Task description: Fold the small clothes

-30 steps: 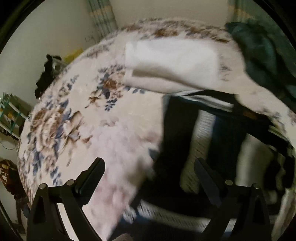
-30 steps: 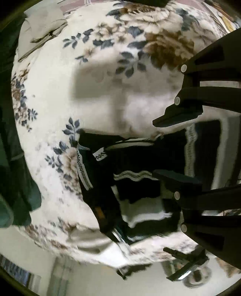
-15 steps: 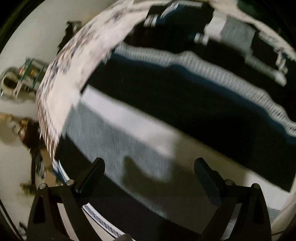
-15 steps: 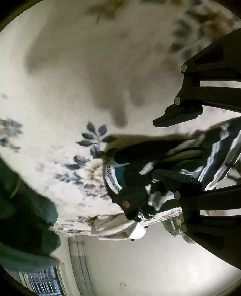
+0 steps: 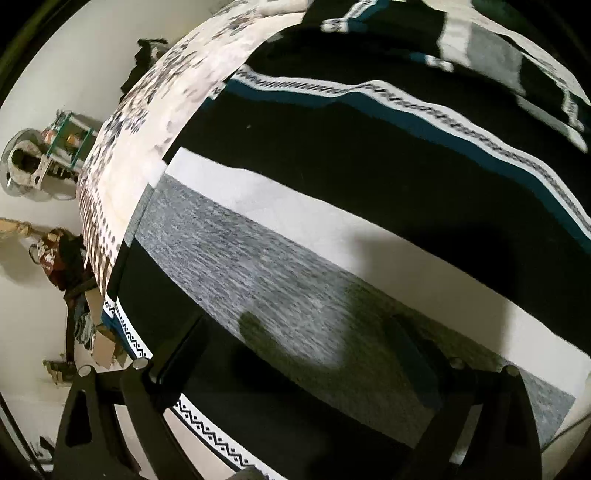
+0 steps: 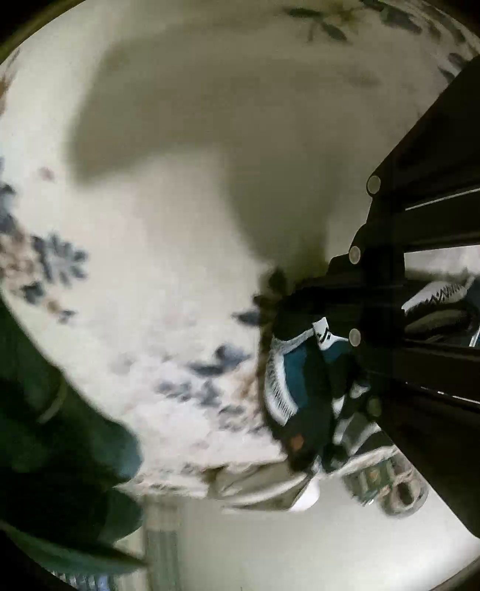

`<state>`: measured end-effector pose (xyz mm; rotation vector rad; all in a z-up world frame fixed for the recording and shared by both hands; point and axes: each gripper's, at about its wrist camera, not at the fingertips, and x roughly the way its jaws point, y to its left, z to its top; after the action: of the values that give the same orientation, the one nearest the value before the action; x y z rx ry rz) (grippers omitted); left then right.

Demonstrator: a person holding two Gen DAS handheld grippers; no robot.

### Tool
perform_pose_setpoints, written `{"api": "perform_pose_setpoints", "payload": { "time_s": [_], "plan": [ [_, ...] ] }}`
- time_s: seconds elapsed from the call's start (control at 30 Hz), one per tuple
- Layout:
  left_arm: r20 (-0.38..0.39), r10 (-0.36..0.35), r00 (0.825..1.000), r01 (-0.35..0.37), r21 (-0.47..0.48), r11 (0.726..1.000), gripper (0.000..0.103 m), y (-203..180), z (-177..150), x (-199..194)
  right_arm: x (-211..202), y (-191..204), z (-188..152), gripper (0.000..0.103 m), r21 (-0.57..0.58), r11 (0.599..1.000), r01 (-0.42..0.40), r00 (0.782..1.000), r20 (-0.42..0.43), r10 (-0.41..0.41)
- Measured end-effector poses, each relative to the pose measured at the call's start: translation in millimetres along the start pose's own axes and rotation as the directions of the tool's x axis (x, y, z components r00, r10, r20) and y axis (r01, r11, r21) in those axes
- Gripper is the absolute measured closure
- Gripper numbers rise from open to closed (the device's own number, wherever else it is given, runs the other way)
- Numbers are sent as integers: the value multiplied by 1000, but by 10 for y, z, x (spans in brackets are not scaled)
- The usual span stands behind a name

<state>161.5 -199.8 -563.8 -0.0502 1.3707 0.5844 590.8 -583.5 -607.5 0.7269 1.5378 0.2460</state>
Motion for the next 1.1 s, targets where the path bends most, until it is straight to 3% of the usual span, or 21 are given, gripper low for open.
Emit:
{"api": "perform_pose_setpoints", "payload": {
  "time_s": [0.07, 0.1, 0.13, 0.2, 0.33, 0.5, 0.63, 0.73, 0.8, 0.87, 1.0, 1.07, 1.1],
  "plan": [
    [9, -21, 1000, 20, 41, 999, 5, -76, -70, -95, 46, -51, 6, 92, 36, 999, -22, 999, -46, 24],
    [10, -31, 999, 31, 59, 998, 5, -121, -116, -150, 10, -79, 1, 82, 50, 998, -34, 998, -58, 37],
    [8, -57, 998, 56, 86, 995, 5, -186, -203, -244, -30, -100, -20, 66, 52, 998, -40, 997, -68, 43],
    [-4, -97, 995, 97, 127, 987, 5, -279, -353, -388, -206, -166, -129, 49, 38, 998, -39, 995, -89, 43],
    [-38, -182, 983, 186, 264, 946, 5, -618, -824, -680, -656, -379, -449, 48, -52, 998, 26, 989, -146, -33],
    [-120, -242, 963, 270, 379, 885, 5, -1143, -1250, -708, -994, -701, -787, 47, -127, 988, 84, 973, -203, -109],
    [-134, -212, 968, 250, 451, 857, 5, -1541, -1450, -544, -926, -814, -788, 46, -114, 993, 11, 977, -211, -35],
    [-83, -215, 973, 229, 441, 868, 34, -1599, -1442, -522, -720, -693, -651, 41, -98, 993, -58, 983, -180, 40],
    [-55, -219, 974, 221, 434, 873, 75, -1565, -1408, -574, -514, -576, -527, 41, -53, 990, -134, 979, -164, 123],
    [-35, -232, 972, 225, 426, 876, 97, -1502, -1363, -655, -272, -458, -382, 40, 0, 982, -191, 971, -148, 189],
    [-16, -281, 960, 265, 391, 882, 97, -1300, -1259, -834, 120, -286, -183, 40, 56, 978, -202, 967, -144, 208],
    [0, -294, 956, 270, 394, 878, 97, -1213, -1218, -947, 241, -173, -147, 46, 63, 978, -198, 967, -153, 206],
    [2, -299, 954, 274, 393, 878, 97, -1176, -1197, -998, 237, -118, -145, 80, 57, 979, -196, 969, -142, 202]
  ]
}}
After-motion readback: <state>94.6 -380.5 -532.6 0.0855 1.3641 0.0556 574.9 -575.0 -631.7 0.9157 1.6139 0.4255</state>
